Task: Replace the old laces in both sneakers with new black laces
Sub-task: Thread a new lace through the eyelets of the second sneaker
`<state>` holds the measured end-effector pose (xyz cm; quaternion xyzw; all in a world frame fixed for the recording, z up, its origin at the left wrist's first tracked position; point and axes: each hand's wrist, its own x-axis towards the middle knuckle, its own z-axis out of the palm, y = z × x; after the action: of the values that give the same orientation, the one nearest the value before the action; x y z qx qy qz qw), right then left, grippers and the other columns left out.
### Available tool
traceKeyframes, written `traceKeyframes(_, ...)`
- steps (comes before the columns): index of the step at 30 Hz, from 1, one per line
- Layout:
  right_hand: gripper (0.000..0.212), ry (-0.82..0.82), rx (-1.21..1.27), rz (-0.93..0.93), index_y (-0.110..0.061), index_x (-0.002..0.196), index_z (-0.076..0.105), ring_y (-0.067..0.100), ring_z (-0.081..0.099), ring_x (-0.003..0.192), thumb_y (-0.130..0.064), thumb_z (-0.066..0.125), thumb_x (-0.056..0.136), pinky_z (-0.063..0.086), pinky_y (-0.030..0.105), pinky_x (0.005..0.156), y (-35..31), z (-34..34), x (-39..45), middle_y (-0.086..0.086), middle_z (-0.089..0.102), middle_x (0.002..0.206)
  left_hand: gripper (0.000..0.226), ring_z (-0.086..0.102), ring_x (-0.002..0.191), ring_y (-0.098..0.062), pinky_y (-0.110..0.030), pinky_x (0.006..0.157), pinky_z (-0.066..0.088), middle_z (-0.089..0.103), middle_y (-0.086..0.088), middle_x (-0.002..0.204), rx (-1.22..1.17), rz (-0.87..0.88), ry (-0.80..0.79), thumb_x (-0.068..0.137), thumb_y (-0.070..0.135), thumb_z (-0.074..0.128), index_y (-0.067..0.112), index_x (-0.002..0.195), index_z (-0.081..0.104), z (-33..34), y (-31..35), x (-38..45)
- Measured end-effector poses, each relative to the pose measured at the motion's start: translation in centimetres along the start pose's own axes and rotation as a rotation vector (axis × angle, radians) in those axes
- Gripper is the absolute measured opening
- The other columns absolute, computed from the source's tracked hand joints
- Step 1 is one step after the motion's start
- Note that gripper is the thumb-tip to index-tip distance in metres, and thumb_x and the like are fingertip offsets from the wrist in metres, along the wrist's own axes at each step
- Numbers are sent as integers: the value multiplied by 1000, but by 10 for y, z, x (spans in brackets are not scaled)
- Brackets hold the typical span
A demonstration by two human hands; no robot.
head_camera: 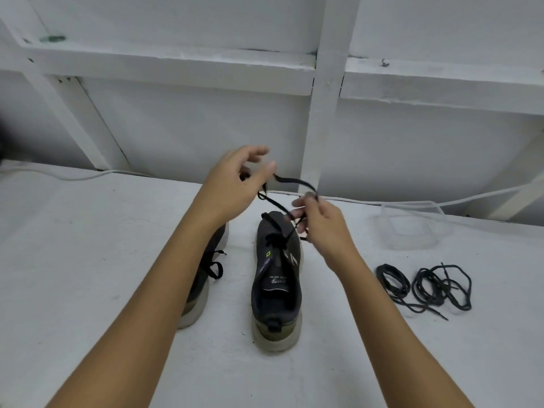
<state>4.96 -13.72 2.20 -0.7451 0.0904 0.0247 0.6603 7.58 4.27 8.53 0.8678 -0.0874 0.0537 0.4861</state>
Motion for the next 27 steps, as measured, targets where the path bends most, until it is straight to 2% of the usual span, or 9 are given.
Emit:
traceKeyframes(2, 36, 167, 91, 148, -17, 95, 65, 11, 57, 56, -35, 36, 108, 40, 26, 56, 4, -15, 5, 2, 74, 91, 44, 47, 126, -17, -34, 103, 38, 51, 2, 137, 296, -66, 115, 96, 47, 57, 30, 136, 55, 8, -24, -2)
traceKeyframes(5, 40, 320, 94, 294, -18, 93, 63, 16, 61, 68, -39, 32, 107, 43, 29, 61, 19, -31, 9, 0, 72, 98, 24, 55, 114, -23, -32, 95, 43, 61, -2, 118, 369, -110, 63, 96, 36, 60, 23, 113, 70, 29, -50, -13)
traceKeyframes(8, 47, 306, 172, 408, -19, 91, 62, 16, 64, 81, -47, 28, 108, 45, 32, 67, 25, -33, 9, 0, 75, 96, 14, 64, 88, -14, -32, 87, 51, 67, 7, 94, 369, -149, -219, 91, 36, 66, 25, 89, 75, 52, -61, -27)
traceKeyframes(12, 43, 264, 231, 407, -15, 103, 63, 18, 68, 83, -42, 30, 109, 55, 33, 67, 30, -31, 13, 3, 69, 84, 29, 58, 93, -9, -33, 81, 51, 58, 14, 95, 425, -194, -176, 81, 55, 73, 30, 95, 73, 69, -60, -30)
traceKeyframes(15, 36, 190, 69, 354, -17, 104, 62, 16, 62, 69, -36, 31, 109, 55, 31, 65, 32, -24, 15, 2, 59, 71, 16, 55, 99, -14, -33, 81, 49, 53, 11, 95, 529, -136, -199, 85, 44, 70, 30, 91, 73, 74, -55, -28)
traceKeyframes(19, 28, 202, 13, 263, -12, 93, 59, 18, 60, 61, -27, 41, 108, 52, 26, 57, 33, -16, 17, 6, 62, 78, 13, 53, 82, -13, -27, 69, 41, 60, 8, 85, -31, -402, -174, 89, 25, 61, 19, 79, 65, 72, -47, -25)
traceKeyframes(21, 23, 118, -237, 149, -16, 93, 65, 19, 62, 70, -28, 48, 104, 51, 26, 64, 33, -16, 17, 4, 69, 87, 16, 49, 77, -12, -25, 64, 37, 64, 6, 83, -293, -476, -201, 93, 19, 56, 18, 79, 63, 64, -41, -22)
traceKeyframes(24, 25, -151, -544, 19, -24, 114, 72, 13, 67, 97, -36, 62, 94, 50, 25, 84, 28, -9, 9, -8, 73, 108, 14, 48, 71, -3, -21, 64, 36, 65, 8, 85, -411, -356, -208, 97, 19, 58, 21, 84, 64, 50, -30, -19)
traceKeyframes(27, 35, -294, -657, -53, -22, 103, 72, 11, 65, 86, -53, 65, 89, 51, 27, 75, 18, 4, 4, -10, 71, 95, 12, 55, 72, 7, -12, 66, 40, 68, 10, 93, -448, -213, -223, 97, 17, 58, 20, 95, 70, 42, -16, -14)
